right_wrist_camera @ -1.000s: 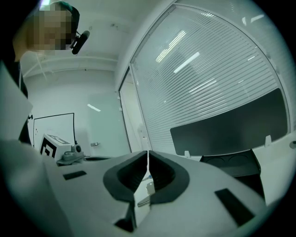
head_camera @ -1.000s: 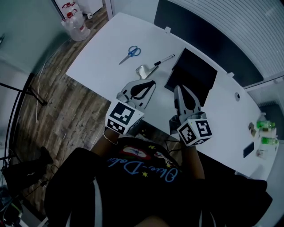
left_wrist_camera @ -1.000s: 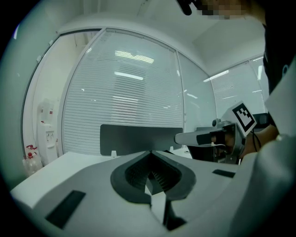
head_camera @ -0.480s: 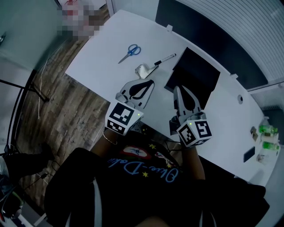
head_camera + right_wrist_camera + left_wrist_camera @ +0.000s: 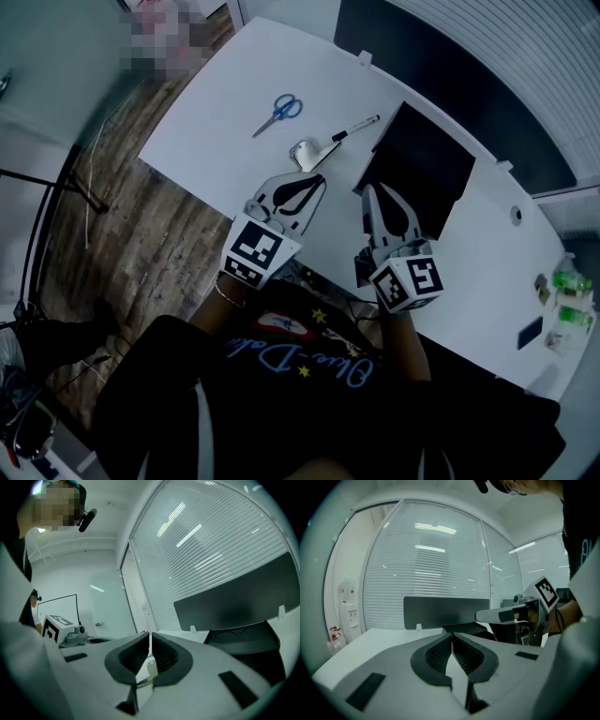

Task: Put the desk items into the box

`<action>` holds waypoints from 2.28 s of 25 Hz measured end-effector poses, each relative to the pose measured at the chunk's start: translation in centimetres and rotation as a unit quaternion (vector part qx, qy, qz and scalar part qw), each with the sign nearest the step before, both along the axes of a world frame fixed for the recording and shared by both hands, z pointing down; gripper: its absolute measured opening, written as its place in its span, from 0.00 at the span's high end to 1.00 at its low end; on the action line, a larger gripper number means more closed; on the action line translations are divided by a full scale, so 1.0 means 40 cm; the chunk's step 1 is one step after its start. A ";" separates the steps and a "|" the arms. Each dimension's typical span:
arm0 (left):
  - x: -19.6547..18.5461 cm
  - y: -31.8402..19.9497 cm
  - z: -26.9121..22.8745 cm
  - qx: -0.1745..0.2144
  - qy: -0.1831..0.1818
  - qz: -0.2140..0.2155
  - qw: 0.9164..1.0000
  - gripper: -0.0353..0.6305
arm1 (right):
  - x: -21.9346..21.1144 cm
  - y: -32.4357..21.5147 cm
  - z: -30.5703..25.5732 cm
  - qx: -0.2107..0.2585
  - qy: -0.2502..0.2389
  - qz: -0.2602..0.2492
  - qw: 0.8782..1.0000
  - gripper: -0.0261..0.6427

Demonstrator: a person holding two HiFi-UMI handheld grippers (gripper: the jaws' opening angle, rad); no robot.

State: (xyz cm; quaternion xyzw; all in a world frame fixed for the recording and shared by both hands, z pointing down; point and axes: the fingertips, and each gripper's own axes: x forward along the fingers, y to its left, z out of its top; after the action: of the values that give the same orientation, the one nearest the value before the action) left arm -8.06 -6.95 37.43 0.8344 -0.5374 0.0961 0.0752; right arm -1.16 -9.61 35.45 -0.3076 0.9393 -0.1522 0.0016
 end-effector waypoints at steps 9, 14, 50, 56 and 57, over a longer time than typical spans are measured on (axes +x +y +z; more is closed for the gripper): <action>-0.062 -0.044 0.054 -0.018 0.009 -0.018 1.000 0.93 | -0.026 -0.025 0.037 -0.014 0.015 0.003 1.000 0.94; -0.101 -0.077 0.080 -0.037 0.020 -0.031 0.999 0.93 | -0.037 -0.046 0.034 -0.016 0.020 0.006 1.000 0.94; -0.211 -0.196 0.380 -0.192 0.107 -0.027 0.975 0.75 | -0.080 -0.125 0.078 -0.019 0.068 0.018 0.997 0.94; -0.199 -0.202 0.387 -0.211 0.113 -0.019 0.971 0.75 | -0.074 -0.129 0.073 -0.012 0.080 0.034 0.996 0.94; -0.197 -0.201 0.389 -0.216 0.109 -0.019 0.970 0.75 | -0.074 -0.129 0.072 -0.010 0.080 0.034 0.996 0.94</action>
State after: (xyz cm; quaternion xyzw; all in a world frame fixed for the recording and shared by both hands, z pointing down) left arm -15.93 -15.00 53.00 0.7936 -0.5084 0.1163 0.3135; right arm -4.12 -14.77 38.34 -0.3503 0.9239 -0.1366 -0.0713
